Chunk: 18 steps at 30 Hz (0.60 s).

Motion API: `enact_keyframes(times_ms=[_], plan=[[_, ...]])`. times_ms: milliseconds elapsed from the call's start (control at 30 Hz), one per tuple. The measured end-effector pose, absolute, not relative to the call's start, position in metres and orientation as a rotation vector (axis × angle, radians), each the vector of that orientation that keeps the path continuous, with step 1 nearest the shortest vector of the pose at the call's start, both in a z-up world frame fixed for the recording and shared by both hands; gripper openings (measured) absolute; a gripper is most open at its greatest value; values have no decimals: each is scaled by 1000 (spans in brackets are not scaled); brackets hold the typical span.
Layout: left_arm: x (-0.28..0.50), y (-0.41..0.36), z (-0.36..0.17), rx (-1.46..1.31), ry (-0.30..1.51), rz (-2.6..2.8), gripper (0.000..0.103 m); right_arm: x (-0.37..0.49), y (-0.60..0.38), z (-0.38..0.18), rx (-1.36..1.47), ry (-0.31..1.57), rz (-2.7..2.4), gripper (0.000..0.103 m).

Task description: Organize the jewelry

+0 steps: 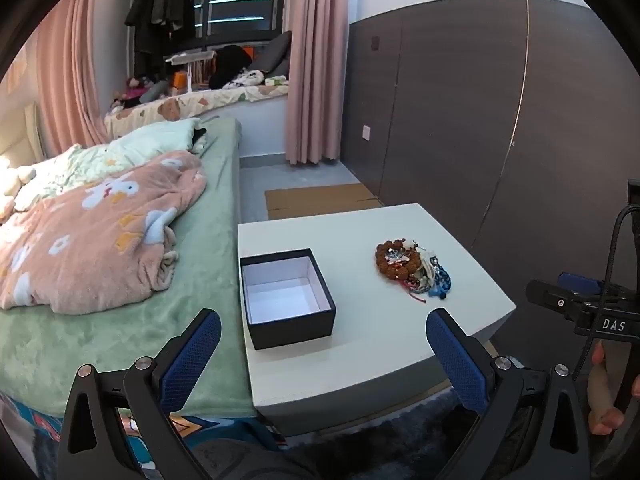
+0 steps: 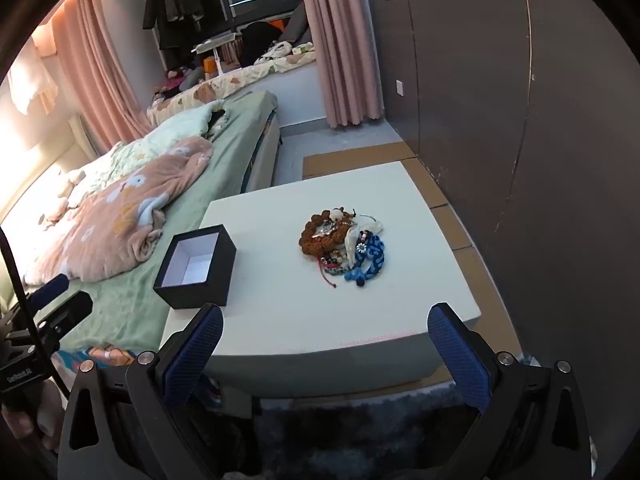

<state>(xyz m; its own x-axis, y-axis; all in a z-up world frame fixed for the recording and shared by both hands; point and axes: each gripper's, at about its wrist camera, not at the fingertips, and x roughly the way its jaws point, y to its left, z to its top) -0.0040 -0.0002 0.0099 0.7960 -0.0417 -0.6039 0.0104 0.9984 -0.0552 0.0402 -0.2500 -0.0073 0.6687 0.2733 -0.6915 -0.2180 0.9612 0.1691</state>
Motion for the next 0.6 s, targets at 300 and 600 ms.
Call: enact_keyframes(times_ms=[300,600], plan=[[-3,0,11,-44,643,-29,102,42,-252,-7,58,790,277,103],[-6,0,14,-38,635,-32,102,45,-259,-7,84,792,276,103]])
